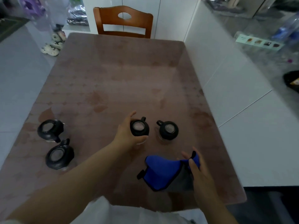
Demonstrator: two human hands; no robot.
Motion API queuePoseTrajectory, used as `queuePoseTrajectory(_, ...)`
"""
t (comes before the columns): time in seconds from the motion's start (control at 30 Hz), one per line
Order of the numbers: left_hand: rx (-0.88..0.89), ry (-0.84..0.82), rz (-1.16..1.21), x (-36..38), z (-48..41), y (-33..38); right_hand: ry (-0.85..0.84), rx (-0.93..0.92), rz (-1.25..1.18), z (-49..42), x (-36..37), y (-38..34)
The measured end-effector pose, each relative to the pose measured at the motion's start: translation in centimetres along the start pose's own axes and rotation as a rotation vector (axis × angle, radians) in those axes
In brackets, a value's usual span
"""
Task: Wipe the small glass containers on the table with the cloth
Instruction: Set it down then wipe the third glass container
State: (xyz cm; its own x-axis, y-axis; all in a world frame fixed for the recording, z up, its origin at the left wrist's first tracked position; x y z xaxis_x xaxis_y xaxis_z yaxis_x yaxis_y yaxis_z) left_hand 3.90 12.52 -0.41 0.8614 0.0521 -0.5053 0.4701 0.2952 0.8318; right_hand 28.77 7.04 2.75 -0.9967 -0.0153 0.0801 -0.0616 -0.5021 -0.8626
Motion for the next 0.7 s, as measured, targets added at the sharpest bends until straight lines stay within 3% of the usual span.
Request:
queuePoseTrajectory(0.37, -0.016, 0.101, -0.15, 4.2, -4.0, -2.1, 0.139, 0.089, 0.008, 0.4, -4.0, 1.5)
queuePoseTrajectory(0.7, -0.061, 0.045, -0.188, 2.3, -1.5, -2.0, -0.056, 0.066, 0.027, -0.7, 0.4, 0.5)
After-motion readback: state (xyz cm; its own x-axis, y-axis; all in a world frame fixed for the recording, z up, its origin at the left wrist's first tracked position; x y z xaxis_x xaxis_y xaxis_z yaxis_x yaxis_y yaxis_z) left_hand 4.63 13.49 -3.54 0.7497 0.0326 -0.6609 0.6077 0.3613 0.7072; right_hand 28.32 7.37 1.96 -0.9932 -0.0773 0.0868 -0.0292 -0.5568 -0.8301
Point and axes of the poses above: each hand's wrist, its own z-axis away from the middle knuckle, its own x-axis out of the palm, y = z × x, the point moved 4 cm from there along -z, towards the middle knuckle, and after that the axes turned 9 degrees about -z, right-handed, at the moved point
